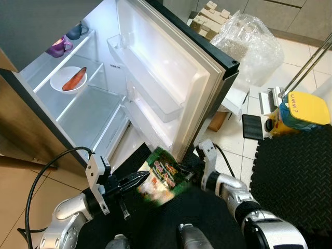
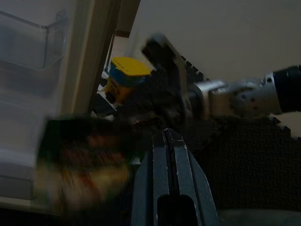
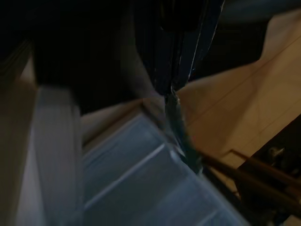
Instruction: Restocking fridge
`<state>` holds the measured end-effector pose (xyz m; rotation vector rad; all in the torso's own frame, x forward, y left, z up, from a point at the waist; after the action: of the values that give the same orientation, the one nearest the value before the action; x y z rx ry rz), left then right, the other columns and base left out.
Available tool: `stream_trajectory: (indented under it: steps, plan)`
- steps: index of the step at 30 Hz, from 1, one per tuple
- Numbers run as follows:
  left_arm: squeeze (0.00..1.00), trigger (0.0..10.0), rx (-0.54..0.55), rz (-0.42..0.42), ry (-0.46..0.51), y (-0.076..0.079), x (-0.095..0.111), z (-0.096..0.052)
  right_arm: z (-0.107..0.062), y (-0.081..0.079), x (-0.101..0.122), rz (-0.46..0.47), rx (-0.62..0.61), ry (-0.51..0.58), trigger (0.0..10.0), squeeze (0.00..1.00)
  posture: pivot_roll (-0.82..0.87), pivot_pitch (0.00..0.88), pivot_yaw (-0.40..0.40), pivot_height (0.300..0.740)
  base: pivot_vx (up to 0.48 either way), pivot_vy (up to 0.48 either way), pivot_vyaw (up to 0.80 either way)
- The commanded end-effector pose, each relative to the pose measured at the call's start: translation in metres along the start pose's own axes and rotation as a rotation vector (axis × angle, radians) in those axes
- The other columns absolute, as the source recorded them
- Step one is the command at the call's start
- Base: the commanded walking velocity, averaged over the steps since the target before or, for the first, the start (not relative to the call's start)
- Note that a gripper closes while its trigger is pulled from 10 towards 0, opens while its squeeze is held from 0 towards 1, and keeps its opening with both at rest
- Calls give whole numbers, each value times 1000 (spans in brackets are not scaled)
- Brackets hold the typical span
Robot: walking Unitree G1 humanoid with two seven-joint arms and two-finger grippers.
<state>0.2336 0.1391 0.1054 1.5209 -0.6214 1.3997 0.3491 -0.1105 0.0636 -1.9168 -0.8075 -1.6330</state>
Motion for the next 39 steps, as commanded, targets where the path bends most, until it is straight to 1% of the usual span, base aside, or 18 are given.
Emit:
stream_trajectory:
  steps: [1, 2, 3, 9, 11, 14, 16, 18, 19, 20, 21, 24, 28, 32, 36, 37, 38, 39]
  plan:
    - [0, 10000, 1, 14, -38, 2, -3, -4, 3, 9, 17, -40, -82, 81, 10000, 0, -160, 238, -30, 740, 0, 0, 0]
    - [0, 10000, 1, 14, -38, 2, -3, -4, 3, 9, 17, -40, -82, 81, 10000, 0, -160, 238, -30, 740, 0, 0, 0]
    - [0, 10000, 5, 17, -41, 2, -3, -5, 6, 24, 33, -119, -235, 95, 10000, 0, -156, 237, -33, 740, 0, 0, 0]
    - [0, 10000, 9, 19, -39, 3, -3, -5, 3, 39, 41, -157, -367, 82, 10000, 0, -147, 236, -40, 740, 0, 0, 0]
    - [0, 10000, 14, 22, -40, 3, -3, -6, -11, 61, 43, -201, -538, 22, 10000, 0, -140, 237, -41, 740, 0, 0, 0]
    - [0, 10000, 16, 22, -41, 3, -3, -6, -16, 68, 43, -216, -593, -1, 10000, 0, -140, 237, -41, 740, 0, 0, 0]
    - [0, 10000, 19, 23, -46, 3, -4, -7, -34, 87, 40, -235, -732, -58, 10000, 0, -140, 236, -37, 740, 0, 0, 0]
    - [0, 10000, 19, 23, -46, 3, -4, -7, -34, 87, 40, -235, -732, -58, 10000, 0, -140, 236, -37, 740, 0, 0, 0]
    - [0, 10000, 19, 23, -49, 3, -4, -7, -46, 97, 38, -266, -808, -96, 10000, 0, -139, 237, -35, 740, 0, 0, 0]
    - [0, 10000, 19, 24, -55, 3, -6, -7, -70, 113, 33, -313, -938, -163, 10000, 0, -140, 239, -31, 740, 0, 0, 0]
    - [0, 10000, 19, 24, -55, 3, -6, -7, -70, 113, 33, -313, -938, -163, 10000, 0, -140, 239, -31, 740, 0, 0, 0]
    - [0, 10000, 21, 27, -61, 1, -7, -6, -104, 130, 24, -369, -1064, -245, 10000, 0, -141, 239, -30, 740, 0, 0, 0]
    - [0, 10000, 18, 27, -66, 2, -8, -5, -120, 130, 6, -299, -1030, -282, 10000, 0, -145, 243, -26, 740, 0, 0, 0]
    - [0, 10000, 16, 24, -69, 2, -10, -3, -117, 110, -23, -243, -875, -303, 10000, 0, -149, 245, -20, 740, 0, 0, 0]
    - [0, 10000, 23, 27, -73, 1, -12, 0, -115, 96, -41, -211, -832, -325, 10000, 0, -150, 243, -16, 740, 0, 0, 0]
    - [0, 10000, 78, 44, -101, -5, -18, 2, -114, 81, -59, -203, -786, -357, 10000, 0, -149, 239, -9, 740, 0, 0, 0]
    - [0, 10000, 78, 44, -101, -5, -18, 2, -114, 81, -59, -203, -786, -357, 10000, 0, -149, 239, -9, 740, 0, 0, 0]
    - [0, 10000, 161, 54, -145, -15, -26, 1, -114, 70, -70, -202, -754, -382, 10000, 0, -149, 236, -5, 740, 0, 0, 0]
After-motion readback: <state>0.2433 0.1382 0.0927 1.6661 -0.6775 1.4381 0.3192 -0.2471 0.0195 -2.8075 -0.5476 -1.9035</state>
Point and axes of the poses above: a point about 5 cm out from each wrist's last joint towards the gripper, its own z axis pointing out of the wrist towards the gripper, its own x axis along the axis of the wrist's last joint, y = z × x, the point moved 2 cm from there along z, pointing out of the wrist towards the gripper, and after that the axes turned 11 degrees about -z, right-handed, at the moved point
